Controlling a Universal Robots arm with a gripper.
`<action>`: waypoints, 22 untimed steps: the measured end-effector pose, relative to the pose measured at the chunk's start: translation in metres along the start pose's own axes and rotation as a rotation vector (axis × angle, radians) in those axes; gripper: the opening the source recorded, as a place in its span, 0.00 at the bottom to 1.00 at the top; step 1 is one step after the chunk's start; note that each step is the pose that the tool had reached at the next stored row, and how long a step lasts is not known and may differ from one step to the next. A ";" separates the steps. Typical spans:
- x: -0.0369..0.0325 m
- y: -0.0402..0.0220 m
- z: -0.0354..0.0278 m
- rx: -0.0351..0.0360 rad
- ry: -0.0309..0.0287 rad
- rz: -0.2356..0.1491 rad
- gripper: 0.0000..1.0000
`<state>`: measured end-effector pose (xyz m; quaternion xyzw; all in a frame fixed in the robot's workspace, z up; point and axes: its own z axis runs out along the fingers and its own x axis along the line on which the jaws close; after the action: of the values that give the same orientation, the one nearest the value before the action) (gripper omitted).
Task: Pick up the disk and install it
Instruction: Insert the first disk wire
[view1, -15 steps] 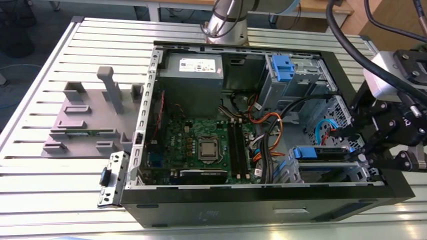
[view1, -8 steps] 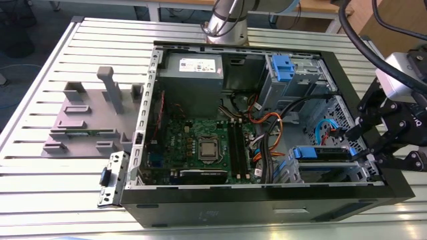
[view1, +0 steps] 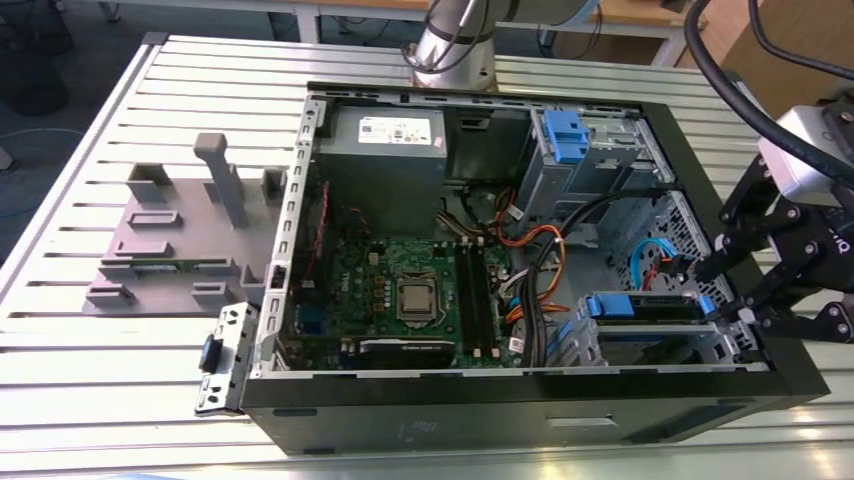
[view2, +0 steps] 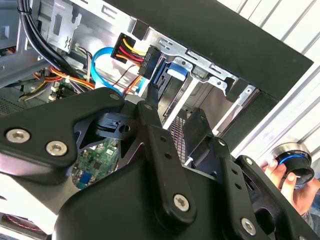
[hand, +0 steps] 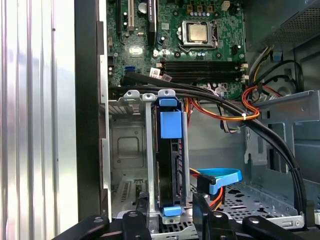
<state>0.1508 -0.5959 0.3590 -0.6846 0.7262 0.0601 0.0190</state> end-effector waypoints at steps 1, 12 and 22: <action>0.0001 -0.0002 0.0004 0.0000 0.0000 0.000 0.47; -0.0008 -0.0022 0.0009 0.0000 0.0000 0.000 0.47; -0.0013 -0.0040 0.0014 0.0000 0.0001 0.000 0.47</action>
<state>0.1548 -0.5946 0.3575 -0.6846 0.7262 0.0600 0.0190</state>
